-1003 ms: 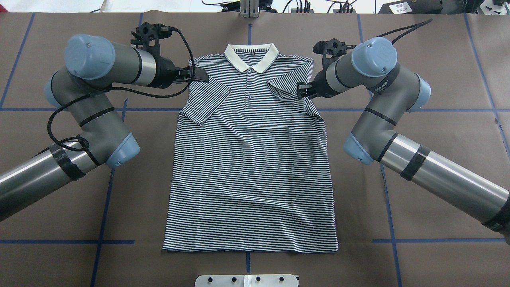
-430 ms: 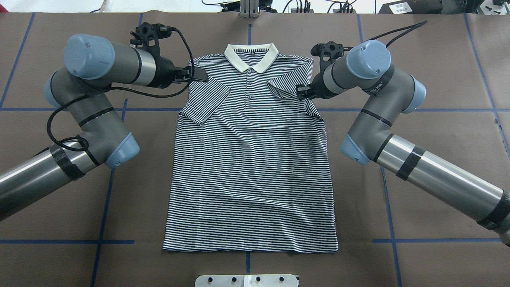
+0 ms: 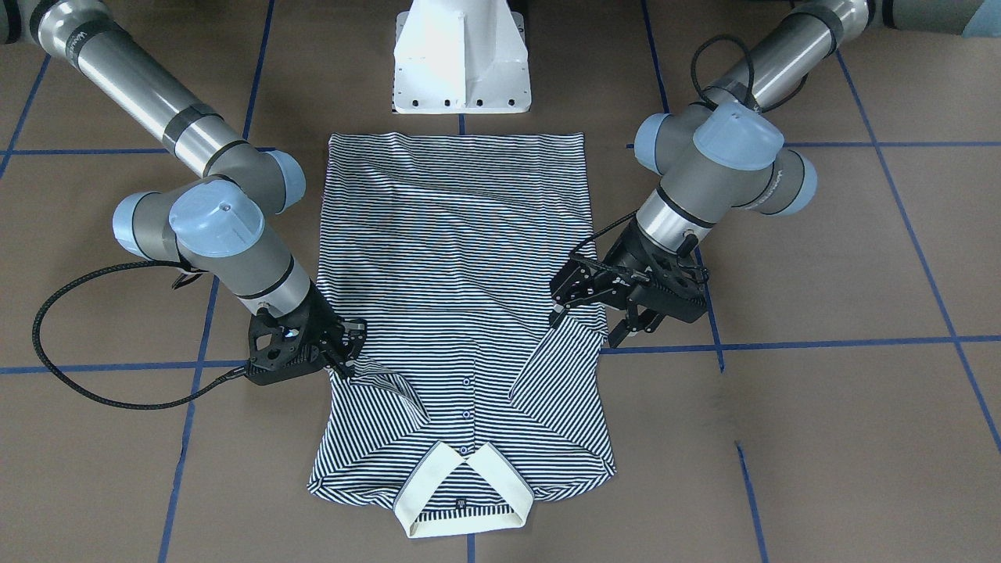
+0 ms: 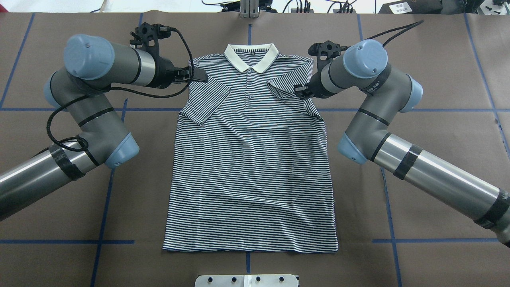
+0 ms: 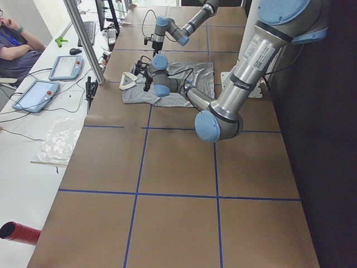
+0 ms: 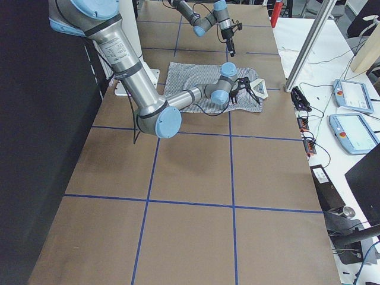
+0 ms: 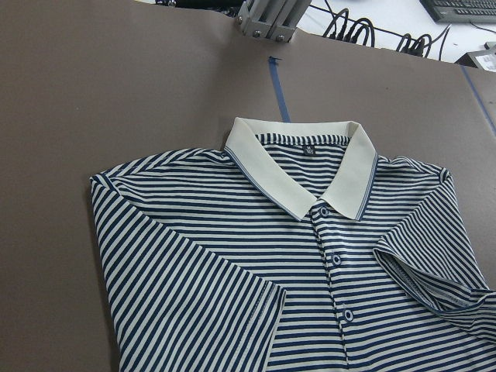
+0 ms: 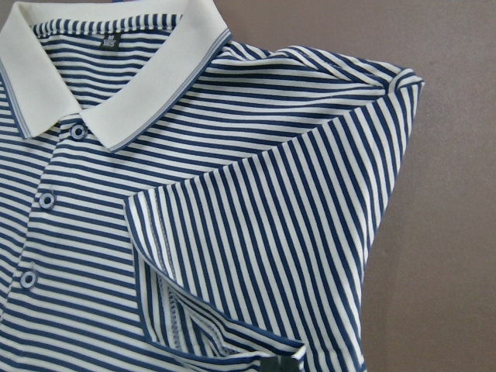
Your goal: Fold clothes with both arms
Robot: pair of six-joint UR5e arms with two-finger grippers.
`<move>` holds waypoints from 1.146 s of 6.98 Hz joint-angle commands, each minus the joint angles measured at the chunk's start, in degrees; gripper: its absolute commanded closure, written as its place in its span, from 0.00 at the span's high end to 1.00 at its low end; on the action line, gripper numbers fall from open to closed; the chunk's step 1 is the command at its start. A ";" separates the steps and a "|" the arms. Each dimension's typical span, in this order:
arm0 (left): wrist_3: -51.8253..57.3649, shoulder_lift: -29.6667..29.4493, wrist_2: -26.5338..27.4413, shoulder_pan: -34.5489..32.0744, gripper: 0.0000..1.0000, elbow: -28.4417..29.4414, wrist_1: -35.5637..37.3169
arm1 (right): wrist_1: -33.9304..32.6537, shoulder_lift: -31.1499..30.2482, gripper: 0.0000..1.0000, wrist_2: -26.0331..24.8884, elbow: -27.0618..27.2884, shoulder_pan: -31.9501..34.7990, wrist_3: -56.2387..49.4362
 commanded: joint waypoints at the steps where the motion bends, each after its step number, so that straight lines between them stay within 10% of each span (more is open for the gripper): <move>1: 0.00 0.00 0.00 0.00 1.00 0.08 0.09 | 0.40 -0.48 0.00 -0.44 1.73 -0.50 0.09; 4: 0.00 0.00 0.00 0.00 1.00 0.16 0.09 | 0.40 -2.24 0.06 -6.59 5.16 -5.16 0.00; 5: 0.00 0.00 0.00 0.00 1.00 0.17 0.09 | 0.40 -2.51 0.85 -6.77 5.43 -5.42 0.09; 6: 0.00 0.00 0.00 0.00 1.00 0.08 0.09 | 0.40 -4.16 1.00 -11.21 7.69 -7.34 0.09; 8: 0.00 -0.17 -0.18 0.00 1.00 -0.01 1.57 | -2.65 -5.58 1.00 -11.16 13.66 -7.45 -0.09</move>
